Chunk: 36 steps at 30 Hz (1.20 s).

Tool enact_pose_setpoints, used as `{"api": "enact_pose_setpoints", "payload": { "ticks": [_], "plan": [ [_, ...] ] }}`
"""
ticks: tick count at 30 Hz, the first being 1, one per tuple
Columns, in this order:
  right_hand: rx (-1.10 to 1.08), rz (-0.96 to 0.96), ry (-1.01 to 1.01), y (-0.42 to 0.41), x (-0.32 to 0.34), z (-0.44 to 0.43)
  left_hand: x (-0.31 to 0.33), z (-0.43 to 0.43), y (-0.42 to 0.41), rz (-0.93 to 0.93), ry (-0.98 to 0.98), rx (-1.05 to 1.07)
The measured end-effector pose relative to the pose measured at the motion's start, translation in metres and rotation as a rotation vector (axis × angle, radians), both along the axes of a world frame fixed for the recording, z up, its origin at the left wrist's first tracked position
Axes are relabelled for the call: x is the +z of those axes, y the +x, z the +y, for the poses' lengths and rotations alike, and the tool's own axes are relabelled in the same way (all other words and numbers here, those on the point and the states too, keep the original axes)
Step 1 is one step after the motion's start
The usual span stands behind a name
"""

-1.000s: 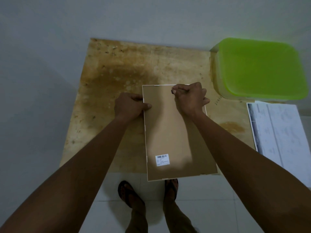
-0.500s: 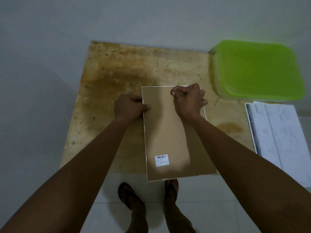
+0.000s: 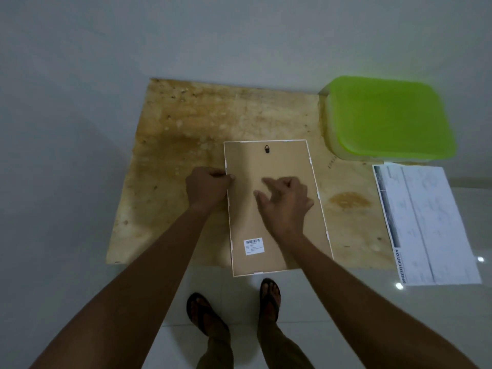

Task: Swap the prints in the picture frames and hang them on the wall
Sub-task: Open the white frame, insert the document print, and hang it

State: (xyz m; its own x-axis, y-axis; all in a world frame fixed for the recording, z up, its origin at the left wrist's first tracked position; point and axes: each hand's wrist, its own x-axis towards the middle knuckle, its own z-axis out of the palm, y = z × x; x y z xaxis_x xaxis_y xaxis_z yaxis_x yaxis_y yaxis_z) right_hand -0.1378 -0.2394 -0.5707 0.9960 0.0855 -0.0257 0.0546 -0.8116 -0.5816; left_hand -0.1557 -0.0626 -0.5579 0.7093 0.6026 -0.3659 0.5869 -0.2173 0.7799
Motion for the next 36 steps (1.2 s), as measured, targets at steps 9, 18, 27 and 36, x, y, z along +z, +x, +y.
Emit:
{"api": "enact_pose_setpoints", "payload": {
  "ticks": [9, 18, 27, 36],
  "plan": [
    [0.089, 0.007, -0.370, -0.088, 0.004, 0.044, 0.016, 0.016, -0.022, 0.070, -0.567, -0.006],
    [0.173, 0.026, -0.525, -0.080, 0.023, 0.049, 0.008, 0.017, -0.039, 0.043, -0.663, 0.044],
    [0.275, -0.187, -0.735, -0.098, 0.029, 0.036, 0.012, -0.010, -0.035, 0.086, -0.800, -0.094],
    [0.223, -0.530, -0.566, -0.079, 0.091, -0.008, 0.081, -0.034, -0.018, -0.215, -0.938, -0.126]
  ]
}}
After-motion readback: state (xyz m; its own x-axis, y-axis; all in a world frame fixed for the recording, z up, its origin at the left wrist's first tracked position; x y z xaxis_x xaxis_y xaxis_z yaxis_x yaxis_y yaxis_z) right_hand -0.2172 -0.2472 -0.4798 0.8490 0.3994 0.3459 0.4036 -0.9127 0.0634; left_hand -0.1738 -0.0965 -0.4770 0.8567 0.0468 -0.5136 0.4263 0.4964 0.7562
